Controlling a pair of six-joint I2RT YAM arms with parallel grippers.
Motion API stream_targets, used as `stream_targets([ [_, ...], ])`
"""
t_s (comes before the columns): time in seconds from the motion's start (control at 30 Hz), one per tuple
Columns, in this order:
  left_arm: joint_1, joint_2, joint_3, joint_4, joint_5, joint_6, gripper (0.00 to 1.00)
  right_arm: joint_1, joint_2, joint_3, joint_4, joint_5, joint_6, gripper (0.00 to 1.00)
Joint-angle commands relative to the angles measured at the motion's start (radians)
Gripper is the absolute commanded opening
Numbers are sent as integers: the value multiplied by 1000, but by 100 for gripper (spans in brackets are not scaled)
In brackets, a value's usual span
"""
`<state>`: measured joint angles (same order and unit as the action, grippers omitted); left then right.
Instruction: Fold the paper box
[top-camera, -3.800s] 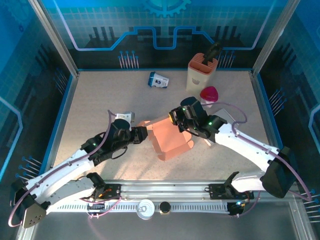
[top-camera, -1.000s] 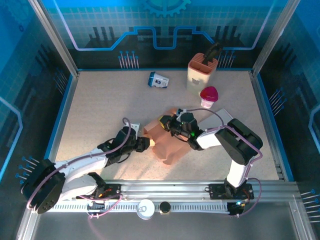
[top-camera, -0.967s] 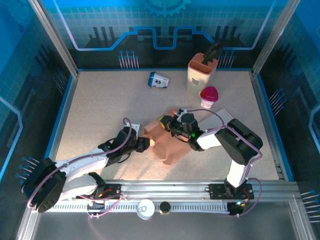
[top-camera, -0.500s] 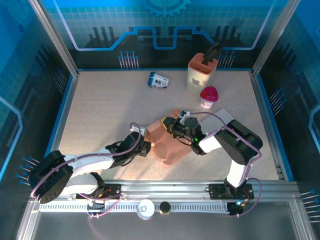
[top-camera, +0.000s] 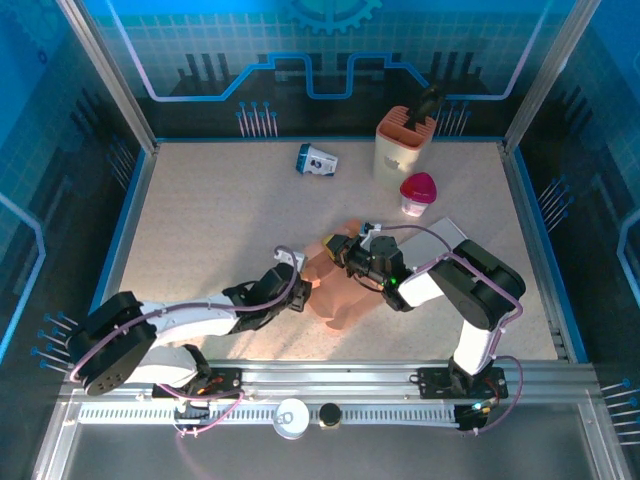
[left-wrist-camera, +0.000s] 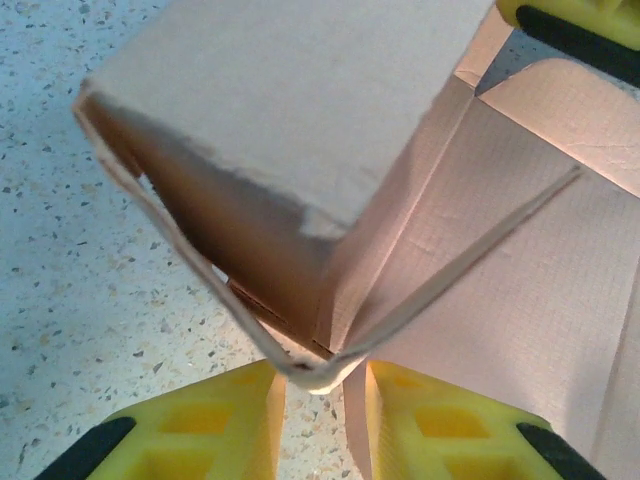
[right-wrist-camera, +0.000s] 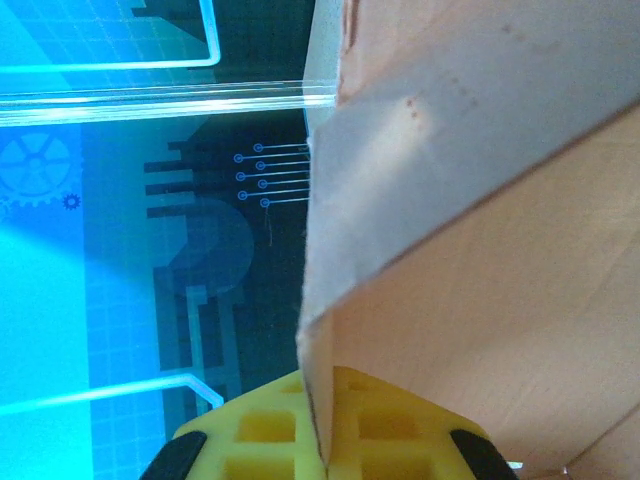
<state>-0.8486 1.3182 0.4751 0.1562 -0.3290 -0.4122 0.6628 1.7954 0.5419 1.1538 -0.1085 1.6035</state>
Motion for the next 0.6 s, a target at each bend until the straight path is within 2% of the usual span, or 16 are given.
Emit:
stream_targets([
  [0.0,-6,26,31,13,-56,11,28,17,-15,-14,24,22,-10,0],
  [0.33,-59,134,96,3,-223,-66,31,59,13,-71,145,106,-10,0],
  [0.57,-73,172,132,-25,-311,-125,29,71,1,-81,138,133,-4,0],
])
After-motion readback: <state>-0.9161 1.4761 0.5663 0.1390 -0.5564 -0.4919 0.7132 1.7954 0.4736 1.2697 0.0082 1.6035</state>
